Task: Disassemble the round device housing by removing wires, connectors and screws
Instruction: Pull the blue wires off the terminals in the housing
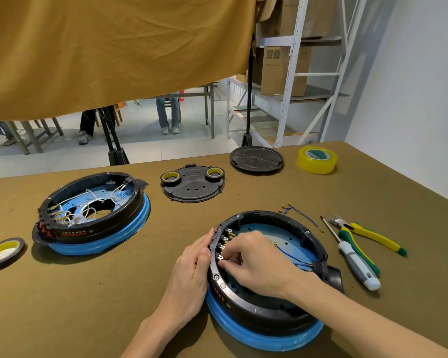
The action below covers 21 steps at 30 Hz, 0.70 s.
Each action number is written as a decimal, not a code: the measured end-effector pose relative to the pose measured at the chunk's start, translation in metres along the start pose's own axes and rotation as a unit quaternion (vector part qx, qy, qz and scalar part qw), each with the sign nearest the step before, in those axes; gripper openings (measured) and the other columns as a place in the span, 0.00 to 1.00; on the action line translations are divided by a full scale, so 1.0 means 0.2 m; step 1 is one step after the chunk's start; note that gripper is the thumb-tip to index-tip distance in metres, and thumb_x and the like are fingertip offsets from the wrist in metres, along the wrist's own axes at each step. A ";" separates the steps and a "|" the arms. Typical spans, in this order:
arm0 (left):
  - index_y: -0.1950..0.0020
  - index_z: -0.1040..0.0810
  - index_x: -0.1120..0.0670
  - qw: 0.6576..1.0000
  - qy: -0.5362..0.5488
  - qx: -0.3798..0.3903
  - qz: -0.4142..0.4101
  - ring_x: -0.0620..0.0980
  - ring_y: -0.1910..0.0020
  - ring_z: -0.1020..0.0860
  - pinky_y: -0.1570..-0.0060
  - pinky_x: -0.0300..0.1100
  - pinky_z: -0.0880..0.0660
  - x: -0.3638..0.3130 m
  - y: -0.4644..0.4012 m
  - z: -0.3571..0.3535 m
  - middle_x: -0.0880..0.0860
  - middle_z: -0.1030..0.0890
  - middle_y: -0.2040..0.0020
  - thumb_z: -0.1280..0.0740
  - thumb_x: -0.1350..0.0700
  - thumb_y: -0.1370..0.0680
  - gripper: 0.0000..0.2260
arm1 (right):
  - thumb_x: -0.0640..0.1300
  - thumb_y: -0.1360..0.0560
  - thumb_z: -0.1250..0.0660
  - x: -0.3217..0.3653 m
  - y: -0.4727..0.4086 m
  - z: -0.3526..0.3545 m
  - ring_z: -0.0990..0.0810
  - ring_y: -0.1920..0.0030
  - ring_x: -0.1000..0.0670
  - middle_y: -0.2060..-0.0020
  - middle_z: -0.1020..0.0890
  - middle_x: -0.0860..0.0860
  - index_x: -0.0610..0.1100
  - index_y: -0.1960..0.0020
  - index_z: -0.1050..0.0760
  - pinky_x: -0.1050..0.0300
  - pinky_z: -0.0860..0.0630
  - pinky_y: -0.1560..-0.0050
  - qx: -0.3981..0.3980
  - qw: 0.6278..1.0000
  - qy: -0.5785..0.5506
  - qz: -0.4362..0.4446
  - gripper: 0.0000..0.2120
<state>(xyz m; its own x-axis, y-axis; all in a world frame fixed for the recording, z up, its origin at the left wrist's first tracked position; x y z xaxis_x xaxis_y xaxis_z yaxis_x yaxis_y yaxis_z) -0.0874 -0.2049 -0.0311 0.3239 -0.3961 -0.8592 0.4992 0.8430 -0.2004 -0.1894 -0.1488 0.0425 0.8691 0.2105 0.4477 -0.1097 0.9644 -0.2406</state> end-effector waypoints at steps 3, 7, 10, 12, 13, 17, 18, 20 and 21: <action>0.23 0.38 0.39 1.000 -0.002 0.002 -0.002 0.32 0.24 0.37 0.21 0.45 0.39 0.00 0.00 0.00 0.37 0.32 0.24 0.55 0.32 0.20 0.28 | 0.50 0.21 0.32 0.00 0.00 -0.01 0.25 0.62 0.57 0.66 0.21 0.57 0.47 0.57 0.17 0.64 0.28 0.55 0.003 1.000 0.004 0.005 0.10; 0.25 0.39 0.35 1.000 -0.009 0.002 0.000 0.31 0.25 0.38 0.21 0.46 0.39 0.00 0.00 0.00 0.36 0.33 0.24 0.55 0.31 0.20 0.26 | 0.50 0.21 0.32 -0.01 0.00 -0.02 0.25 0.64 0.58 0.68 0.24 0.58 0.48 0.59 0.18 0.61 0.24 0.53 0.003 1.000 0.006 -0.002 0.10; 0.25 0.39 0.34 1.000 -0.011 0.006 0.000 0.31 0.25 0.38 0.22 0.46 0.39 0.01 0.00 0.00 0.36 0.33 0.24 0.55 0.29 0.21 0.26 | 0.49 0.20 0.34 0.01 0.01 -0.02 0.27 0.66 0.57 0.71 0.26 0.57 0.48 0.64 0.22 0.55 0.22 0.51 0.000 1.000 0.027 0.011 0.13; 0.25 0.39 0.33 1.000 -0.013 0.006 0.001 0.31 0.24 0.38 0.22 0.46 0.39 0.01 0.00 0.00 0.36 0.33 0.24 0.55 0.29 0.21 0.26 | 0.49 0.21 0.34 0.00 0.00 -0.02 0.28 0.68 0.57 0.72 0.28 0.59 0.50 0.64 0.22 0.53 0.22 0.53 0.001 1.000 0.020 0.011 0.13; 0.25 0.38 0.34 1.000 -0.010 0.004 0.000 0.32 0.24 0.38 0.22 0.45 0.39 0.01 0.00 0.00 0.36 0.33 0.24 0.55 0.29 0.20 0.26 | 0.49 0.21 0.34 -0.01 0.00 -0.02 0.28 0.68 0.57 0.72 0.29 0.59 0.51 0.63 0.22 0.52 0.22 0.54 0.007 1.000 0.013 0.007 0.13; 0.24 0.36 0.37 1.000 0.009 0.008 0.000 0.29 0.26 0.36 0.24 0.39 0.39 0.00 0.00 0.00 0.34 0.32 0.25 0.53 0.32 0.20 0.26 | 0.50 0.19 0.34 -0.02 -0.01 -0.04 0.27 0.62 0.52 0.66 0.23 0.53 0.45 0.59 0.21 0.49 0.26 0.53 0.047 0.998 0.020 0.021 0.13; 0.24 0.37 0.37 1.000 0.011 0.011 0.001 0.29 0.26 0.37 0.24 0.39 0.39 0.00 0.00 -0.01 0.34 0.32 0.25 0.53 0.32 0.20 0.26 | 0.50 0.19 0.33 -0.02 -0.01 -0.04 0.26 0.61 0.51 0.64 0.21 0.51 0.44 0.57 0.19 0.49 0.26 0.54 0.063 0.998 0.013 0.024 0.12; 0.23 0.36 0.39 1.000 0.014 0.013 0.002 0.29 0.26 0.37 0.23 0.40 0.38 0.00 0.00 -0.01 0.35 0.31 0.25 0.53 0.32 0.20 0.28 | 0.49 0.19 0.32 -0.02 -0.04 -0.03 0.23 0.59 0.51 0.61 0.19 0.50 0.44 0.54 0.17 0.52 0.25 0.55 0.100 0.995 0.006 0.023 0.10; 0.22 0.35 0.41 1.000 0.015 0.013 0.002 0.30 0.26 0.36 0.23 0.41 0.38 0.00 0.00 -0.01 0.37 0.31 0.24 0.53 0.32 0.20 0.29 | 0.48 0.20 0.32 -0.02 -0.06 -0.02 0.23 0.60 0.51 0.61 0.18 0.51 0.44 0.53 0.17 0.53 0.25 0.55 0.123 0.992 0.006 0.023 0.10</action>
<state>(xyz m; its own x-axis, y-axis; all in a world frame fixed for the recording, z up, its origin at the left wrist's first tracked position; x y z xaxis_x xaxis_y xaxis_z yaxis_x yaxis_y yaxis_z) -0.0885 -0.2041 -0.0308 0.3025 -0.3813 -0.8736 0.5186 0.8348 -0.1848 -0.1894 -0.1614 0.0404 0.8660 0.2546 0.4303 -0.2626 0.9640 -0.0419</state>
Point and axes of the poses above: each hand's wrist, its own y-axis away from the middle knuckle, its own z-axis out of the back of the hand, x = y × z, the point moved 10 cm from there along -y, towards the middle knuckle
